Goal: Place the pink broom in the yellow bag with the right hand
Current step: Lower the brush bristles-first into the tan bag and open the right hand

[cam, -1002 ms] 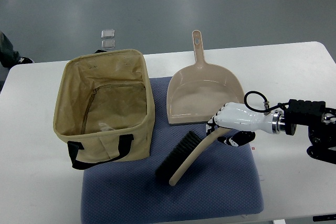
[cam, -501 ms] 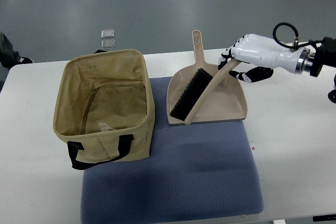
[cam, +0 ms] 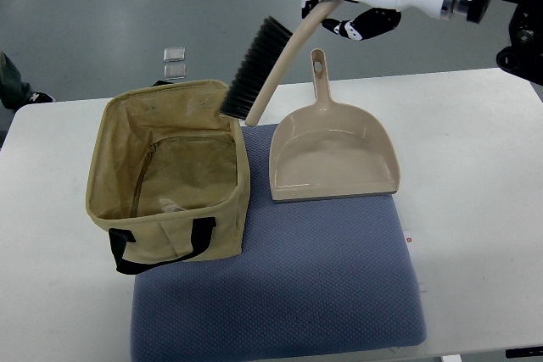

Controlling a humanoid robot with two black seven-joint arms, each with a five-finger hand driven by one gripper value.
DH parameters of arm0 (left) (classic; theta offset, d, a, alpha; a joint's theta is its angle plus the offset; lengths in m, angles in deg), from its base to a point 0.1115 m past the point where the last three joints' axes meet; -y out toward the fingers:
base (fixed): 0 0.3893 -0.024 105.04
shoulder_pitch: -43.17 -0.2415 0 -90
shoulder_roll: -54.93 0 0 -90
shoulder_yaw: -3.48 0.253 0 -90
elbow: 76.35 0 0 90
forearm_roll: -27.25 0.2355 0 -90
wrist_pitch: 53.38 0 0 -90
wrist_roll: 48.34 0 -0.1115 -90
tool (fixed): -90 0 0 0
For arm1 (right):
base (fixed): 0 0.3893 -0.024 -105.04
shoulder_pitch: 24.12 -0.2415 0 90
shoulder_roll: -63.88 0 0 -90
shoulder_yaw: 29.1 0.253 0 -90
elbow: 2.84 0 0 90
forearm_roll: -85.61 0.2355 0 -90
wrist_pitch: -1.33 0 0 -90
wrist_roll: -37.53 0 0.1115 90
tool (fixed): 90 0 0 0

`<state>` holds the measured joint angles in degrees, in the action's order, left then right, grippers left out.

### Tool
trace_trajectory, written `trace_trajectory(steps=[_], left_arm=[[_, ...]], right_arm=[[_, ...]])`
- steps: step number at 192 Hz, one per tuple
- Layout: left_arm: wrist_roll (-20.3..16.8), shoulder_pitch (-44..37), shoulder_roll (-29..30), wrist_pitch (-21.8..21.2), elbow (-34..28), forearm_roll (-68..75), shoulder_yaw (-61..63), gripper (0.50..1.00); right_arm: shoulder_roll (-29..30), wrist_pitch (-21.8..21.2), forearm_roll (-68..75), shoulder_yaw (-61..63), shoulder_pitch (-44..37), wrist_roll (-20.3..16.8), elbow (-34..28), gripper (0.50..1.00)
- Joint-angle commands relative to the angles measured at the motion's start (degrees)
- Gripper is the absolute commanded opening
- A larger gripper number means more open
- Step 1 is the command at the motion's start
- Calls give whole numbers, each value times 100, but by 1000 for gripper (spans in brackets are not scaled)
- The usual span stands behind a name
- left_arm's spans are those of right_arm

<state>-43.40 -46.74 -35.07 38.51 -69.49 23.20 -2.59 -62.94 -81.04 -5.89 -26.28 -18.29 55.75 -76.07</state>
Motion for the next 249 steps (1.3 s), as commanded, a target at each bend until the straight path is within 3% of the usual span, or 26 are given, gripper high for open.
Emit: trace_trajectory(steps=[1,72,74,77,78,79,81,82,86,107,169,201,249], left_arm=[[-1,0,0,4,0,0,0,1000],[-1,0,0,4,0,0,0,1000],[-1,0,0,4,0,0,0,1000],[-1,0,0,4,0,0,0,1000],[-1,0,0,4,0,0,0,1000],[-1,0,0,-5,0,0,0,1000],[-1,0,0,-5,0,0,0,1000],[-1,0,0,4,0,0,0,1000],[-1,0,0,-5,0,0,0,1000],[-1,0,0,4,0,0,0,1000],[-1,0,0,4,0,0,0,1000],[-1,0,0,4,0,0,0,1000],[-1,0,0,4,0,0,0,1000]], right_arm=[[482,-103,-70,9,-82,-12,71,500],[1933,-68,-149,-70,-12,-20,783,500],[1959,-68,-149,-70,-12,-20,810,521],[1994,-68,-140,-70,-3,-20,853,600],[1995,-68,-140,-70,-3,-20,854,601],[2003,-68,-140,-70,-3,-12,871,643],[2003,-68,-140,-70,-3,-12,871,643],[2012,-77,-132,-70,-3,-12,889,682],[2030,-86,-105,-70,23,-3,915,737],[2021,-130,-35,-70,103,15,959,833],[1907,-103,352,26,173,59,950,856],[1511,-139,1169,571,568,59,950,856],[1089,-1097,2690,2637,1975,-3,959,856]])
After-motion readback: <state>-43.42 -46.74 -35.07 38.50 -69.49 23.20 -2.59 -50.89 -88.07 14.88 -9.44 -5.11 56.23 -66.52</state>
